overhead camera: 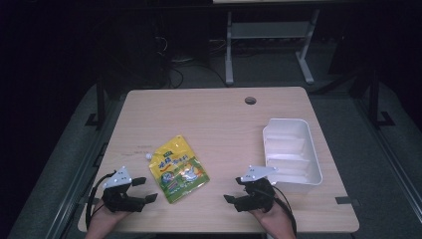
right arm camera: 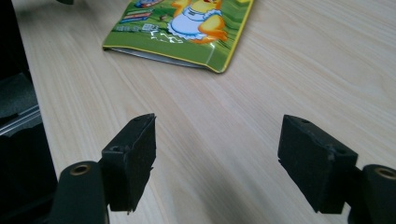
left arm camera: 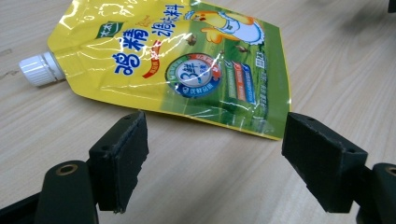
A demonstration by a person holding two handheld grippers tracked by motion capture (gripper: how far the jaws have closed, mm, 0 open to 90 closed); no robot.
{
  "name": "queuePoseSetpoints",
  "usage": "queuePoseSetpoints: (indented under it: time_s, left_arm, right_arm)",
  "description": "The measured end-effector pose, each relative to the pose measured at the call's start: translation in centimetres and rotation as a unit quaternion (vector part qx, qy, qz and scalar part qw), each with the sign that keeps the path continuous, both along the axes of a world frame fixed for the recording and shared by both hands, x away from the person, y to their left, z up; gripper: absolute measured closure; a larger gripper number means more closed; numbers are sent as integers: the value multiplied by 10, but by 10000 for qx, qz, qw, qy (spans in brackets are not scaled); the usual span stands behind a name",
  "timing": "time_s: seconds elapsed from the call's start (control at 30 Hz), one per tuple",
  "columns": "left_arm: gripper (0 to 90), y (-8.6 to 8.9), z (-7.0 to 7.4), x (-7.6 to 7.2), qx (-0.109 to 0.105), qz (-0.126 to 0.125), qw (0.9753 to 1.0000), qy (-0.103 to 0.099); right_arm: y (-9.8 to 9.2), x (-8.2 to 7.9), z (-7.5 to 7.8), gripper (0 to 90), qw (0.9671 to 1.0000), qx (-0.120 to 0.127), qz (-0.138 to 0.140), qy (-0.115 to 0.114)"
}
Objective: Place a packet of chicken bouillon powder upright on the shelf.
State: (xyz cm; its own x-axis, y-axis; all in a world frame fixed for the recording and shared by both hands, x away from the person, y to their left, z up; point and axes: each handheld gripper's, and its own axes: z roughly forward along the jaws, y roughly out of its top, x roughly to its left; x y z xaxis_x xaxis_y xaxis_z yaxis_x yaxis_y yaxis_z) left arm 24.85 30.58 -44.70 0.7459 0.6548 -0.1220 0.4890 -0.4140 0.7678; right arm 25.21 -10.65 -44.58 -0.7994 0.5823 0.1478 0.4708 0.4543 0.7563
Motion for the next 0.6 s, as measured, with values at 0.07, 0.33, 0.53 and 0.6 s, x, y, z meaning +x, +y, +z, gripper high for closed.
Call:
queuePoseSetpoints:
  time_s: [0.07, 0.33, 0.53, 0.6]
  left_arm:
    - [221, 1, -1, 2, -44, 11, 10000, 21]
    - [221, 0, -2, 6, -114, 51, 9999, 81]
    - [240, -4, -1, 6, -73, 26, 10000, 53]
    - [246, -3, -1, 8, -75, 55, 9999, 68]
  right_arm:
    - [3, 0, 1, 270, 10000, -32, 38, -31]
    - [23, 11, 6, 291, 9998, -31, 208, 25]
    - [35, 29, 17, 296, 9997, -30, 222, 102]
    - [36, 32, 18, 296, 9997, -6, 222, 124]
